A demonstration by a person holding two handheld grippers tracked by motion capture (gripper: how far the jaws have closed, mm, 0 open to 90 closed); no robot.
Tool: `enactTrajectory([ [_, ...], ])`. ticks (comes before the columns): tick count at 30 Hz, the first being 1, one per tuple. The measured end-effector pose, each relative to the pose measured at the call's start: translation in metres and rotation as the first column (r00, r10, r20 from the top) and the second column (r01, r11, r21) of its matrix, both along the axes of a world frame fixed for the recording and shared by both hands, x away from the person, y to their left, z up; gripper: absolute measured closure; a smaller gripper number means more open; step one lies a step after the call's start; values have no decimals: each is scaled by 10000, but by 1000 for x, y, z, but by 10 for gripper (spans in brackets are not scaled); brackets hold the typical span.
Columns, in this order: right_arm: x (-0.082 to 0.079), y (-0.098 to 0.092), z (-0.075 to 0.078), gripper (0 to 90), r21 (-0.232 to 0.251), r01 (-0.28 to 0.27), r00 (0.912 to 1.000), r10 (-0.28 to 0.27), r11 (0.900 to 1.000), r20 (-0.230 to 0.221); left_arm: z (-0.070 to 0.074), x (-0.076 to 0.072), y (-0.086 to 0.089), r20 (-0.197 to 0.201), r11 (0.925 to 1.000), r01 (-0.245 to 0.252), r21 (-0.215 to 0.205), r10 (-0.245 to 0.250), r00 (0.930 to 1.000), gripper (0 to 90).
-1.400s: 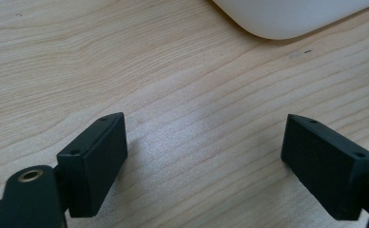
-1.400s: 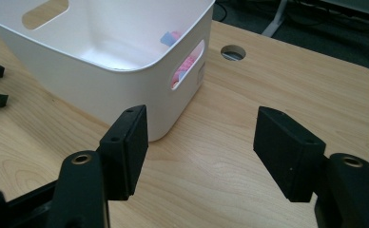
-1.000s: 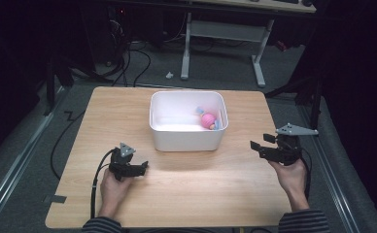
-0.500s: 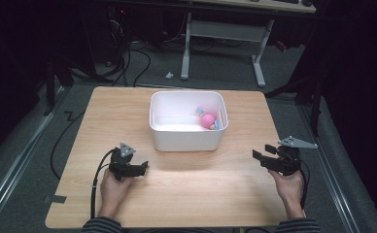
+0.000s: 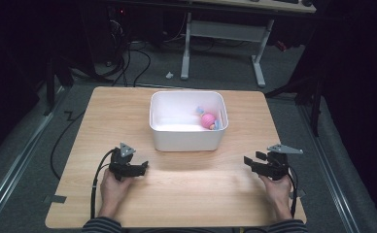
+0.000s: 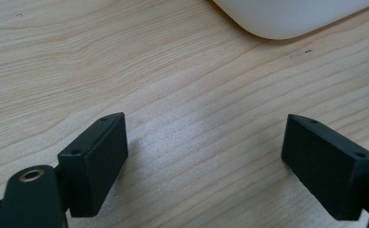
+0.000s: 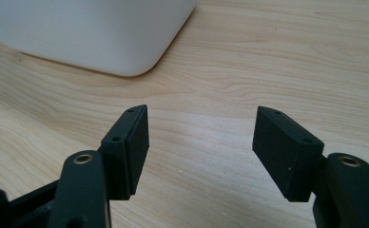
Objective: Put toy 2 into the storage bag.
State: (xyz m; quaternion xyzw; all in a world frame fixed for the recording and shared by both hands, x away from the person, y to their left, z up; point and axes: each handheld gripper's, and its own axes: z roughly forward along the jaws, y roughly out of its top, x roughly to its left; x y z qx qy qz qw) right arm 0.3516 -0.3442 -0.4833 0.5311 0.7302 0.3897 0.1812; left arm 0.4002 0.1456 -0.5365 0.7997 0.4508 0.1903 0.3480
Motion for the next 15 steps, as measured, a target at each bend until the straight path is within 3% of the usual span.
enactTrajectory([
  [15,11,17,-24,377,-206,-205,9994,199,9996,-279,0,0,0,0,10000,-3,-2,3,10000,158],
])
